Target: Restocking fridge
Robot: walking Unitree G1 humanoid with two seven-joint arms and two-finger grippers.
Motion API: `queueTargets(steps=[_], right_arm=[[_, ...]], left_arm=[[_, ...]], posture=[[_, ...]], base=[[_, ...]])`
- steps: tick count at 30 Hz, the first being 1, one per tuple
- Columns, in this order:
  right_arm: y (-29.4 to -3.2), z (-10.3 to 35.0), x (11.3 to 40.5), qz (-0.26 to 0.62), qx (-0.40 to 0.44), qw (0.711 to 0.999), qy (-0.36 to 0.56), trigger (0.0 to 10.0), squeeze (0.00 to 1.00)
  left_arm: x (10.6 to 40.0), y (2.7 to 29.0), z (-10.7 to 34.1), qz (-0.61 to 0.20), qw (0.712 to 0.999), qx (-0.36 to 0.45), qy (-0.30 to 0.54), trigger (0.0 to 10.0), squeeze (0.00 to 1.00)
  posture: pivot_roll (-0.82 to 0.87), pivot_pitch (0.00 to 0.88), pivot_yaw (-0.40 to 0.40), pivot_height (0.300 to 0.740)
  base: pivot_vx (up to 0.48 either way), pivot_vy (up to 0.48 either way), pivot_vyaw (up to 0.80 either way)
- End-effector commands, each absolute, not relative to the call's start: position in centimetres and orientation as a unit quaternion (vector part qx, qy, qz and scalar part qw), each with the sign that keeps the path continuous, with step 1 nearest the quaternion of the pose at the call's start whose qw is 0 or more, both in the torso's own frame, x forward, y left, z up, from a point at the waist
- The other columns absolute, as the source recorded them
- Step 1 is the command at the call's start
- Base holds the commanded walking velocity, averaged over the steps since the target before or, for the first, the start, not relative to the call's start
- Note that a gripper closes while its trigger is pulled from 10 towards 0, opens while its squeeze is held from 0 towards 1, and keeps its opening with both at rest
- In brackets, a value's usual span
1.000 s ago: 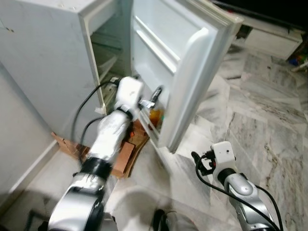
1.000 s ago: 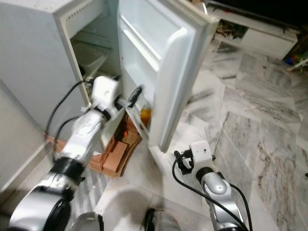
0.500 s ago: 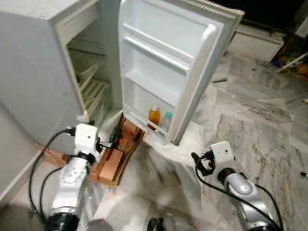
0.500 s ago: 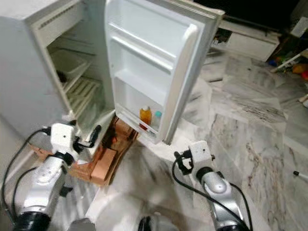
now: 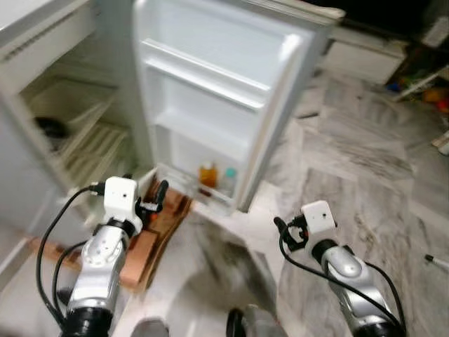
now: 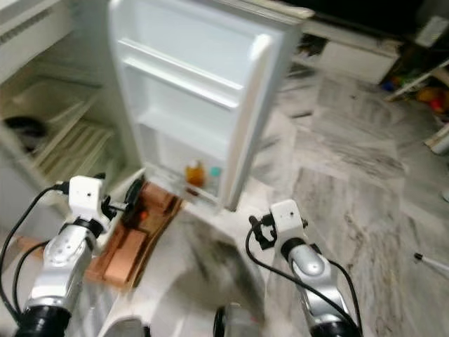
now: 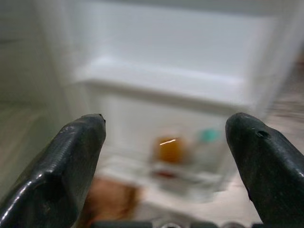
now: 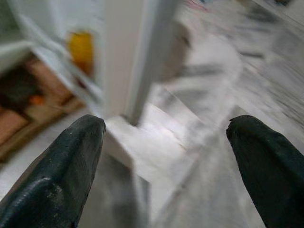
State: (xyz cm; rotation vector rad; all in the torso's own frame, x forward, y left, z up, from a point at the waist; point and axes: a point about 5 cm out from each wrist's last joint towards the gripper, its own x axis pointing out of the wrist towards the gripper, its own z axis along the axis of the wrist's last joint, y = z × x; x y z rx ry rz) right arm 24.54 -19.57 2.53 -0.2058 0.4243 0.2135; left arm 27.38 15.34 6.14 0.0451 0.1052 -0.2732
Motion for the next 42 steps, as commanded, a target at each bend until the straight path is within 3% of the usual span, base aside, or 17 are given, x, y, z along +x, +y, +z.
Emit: queueTargets(steps=[1,5,18,28,42], right_arm=[[-19.0,3.1,25.2,0.108,-0.095,0.97,0.194,10.0,0.0],[-18.9,3.1,25.2,0.107,-0.093,0.971,0.191,10.0,0.0],[-18.7,3.1,25.4,0.109,-0.094,0.972,0.188,10.0,0.0],[-18.6,3.1,25.5,0.111,-0.096,0.971,0.186,10.0,0.0],[-18.5,3.0,25.7,0.111,-0.098,0.971,0.186,10.0,0.0]], left_arm=[[27.6,16.0,6.1,-0.134,0.989,0.038,0.056,10.0,0.0],[28.0,15.7,6.3,-0.139,0.988,0.038,0.054,10.0,0.0],[29.2,13.8,6.6,-0.192,0.979,0.04,0.052,10.0,0.0],[29.8,13.7,6.5,-0.183,0.98,0.048,0.056,10.0,0.0],[27.9,19.2,5.0,-0.106,0.987,0.07,0.095,10.0,0.0]], posture=[[0.07,0.058,-0.102,0.74],[0.07,0.057,-0.099,0.74],[0.06,0.056,-0.096,0.74],[0.06,0.056,-0.097,0.74],[0.07,0.057,-0.097,0.74]], base=[[0.461,0.0,-0.8],[0.461,0.0,-0.75],[0.466,0.0,0.0],[0.412,0.0,0.0],[0.0,0.0,0.0]])
